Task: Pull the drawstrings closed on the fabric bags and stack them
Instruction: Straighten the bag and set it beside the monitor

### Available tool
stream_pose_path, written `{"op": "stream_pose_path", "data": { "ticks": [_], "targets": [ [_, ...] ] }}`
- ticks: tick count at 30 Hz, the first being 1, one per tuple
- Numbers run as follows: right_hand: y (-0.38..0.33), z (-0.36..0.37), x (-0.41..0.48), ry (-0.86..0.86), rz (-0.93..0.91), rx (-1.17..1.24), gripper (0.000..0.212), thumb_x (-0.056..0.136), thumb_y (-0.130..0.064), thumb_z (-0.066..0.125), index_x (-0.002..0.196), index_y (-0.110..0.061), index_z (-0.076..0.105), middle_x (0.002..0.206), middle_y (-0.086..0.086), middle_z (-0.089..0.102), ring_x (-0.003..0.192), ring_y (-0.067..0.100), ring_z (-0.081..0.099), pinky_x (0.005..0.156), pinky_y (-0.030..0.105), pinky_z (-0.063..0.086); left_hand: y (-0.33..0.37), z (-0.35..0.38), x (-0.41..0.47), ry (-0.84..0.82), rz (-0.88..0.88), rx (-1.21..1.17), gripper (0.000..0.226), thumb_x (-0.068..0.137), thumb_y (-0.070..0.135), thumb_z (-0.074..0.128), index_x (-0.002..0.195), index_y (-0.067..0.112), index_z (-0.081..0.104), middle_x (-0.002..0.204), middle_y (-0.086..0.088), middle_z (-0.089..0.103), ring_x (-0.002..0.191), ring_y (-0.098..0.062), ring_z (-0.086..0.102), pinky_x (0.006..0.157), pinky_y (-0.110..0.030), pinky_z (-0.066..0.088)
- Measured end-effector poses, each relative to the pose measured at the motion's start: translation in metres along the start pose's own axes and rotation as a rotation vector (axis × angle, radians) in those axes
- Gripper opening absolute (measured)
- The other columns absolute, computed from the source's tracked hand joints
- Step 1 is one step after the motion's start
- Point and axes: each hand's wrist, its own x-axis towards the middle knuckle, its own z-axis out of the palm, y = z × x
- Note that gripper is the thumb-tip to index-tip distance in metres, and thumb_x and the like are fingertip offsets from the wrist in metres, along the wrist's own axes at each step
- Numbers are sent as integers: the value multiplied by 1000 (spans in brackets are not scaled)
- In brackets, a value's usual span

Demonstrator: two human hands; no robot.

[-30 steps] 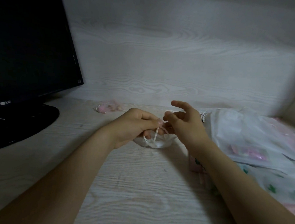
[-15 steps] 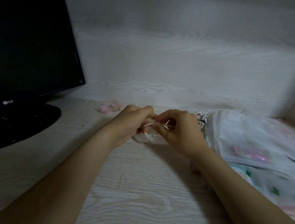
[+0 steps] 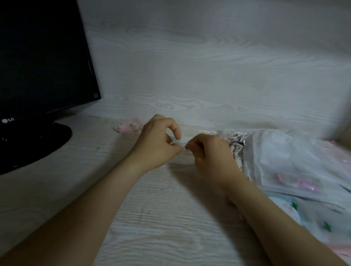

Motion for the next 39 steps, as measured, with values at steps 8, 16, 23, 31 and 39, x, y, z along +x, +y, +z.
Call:
{"op": "stream_pose_path", "data": {
  "ticks": [8, 16, 23, 31, 39],
  "targets": [
    [1, 2, 1, -50, 273, 469, 24, 104, -19, 59, 89, -16, 77, 52, -13, 53, 51, 2, 39, 53, 19, 32, -4, 6, 1, 48, 134, 57, 25, 91, 3, 73, 93, 25, 85, 89, 15, 79, 87, 0, 73, 87, -30, 61],
    [-2, 4, 3, 140, 245, 544, 24, 103, -17, 59, 88, -13, 77, 76, -6, 75, 72, 7, 68, 73, 27, 54, 0, 6, -1, -28, 84, 13, 5, 90, 32, 79, 85, 31, 81, 98, 17, 75, 98, 0, 69, 87, -30, 55],
    [-4, 4, 2, 171, 217, 400, 21, 102, -25, 61, 94, -17, 78, 64, -12, 67, 56, 0, 57, 57, 19, 43, 16, -9, 6, -7, -248, -309, 35, 96, 30, 63, 67, 11, 65, 73, -2, 62, 74, -13, 60, 79, -36, 47],
    [-2, 9, 6, 141, 174, 304, 21, 103, -23, 60, 94, -16, 78, 68, -19, 62, 62, -5, 55, 61, 12, 35, 18, -15, 10, 86, -360, -803, 39, 105, 24, 64, 72, 7, 54, 58, -6, 51, 73, -25, 68, 84, -40, 64],
    [-4, 2, 5, 52, 63, 116, 25, 103, -24, 57, 99, -21, 81, 92, -1, 75, 93, 15, 61, 89, 35, 40, 12, -22, 11, 192, -369, -657, 39, 96, 13, 64, 61, 24, 51, 54, 5, 35, 46, -11, 35, 51, -28, 44]
  ]
}}
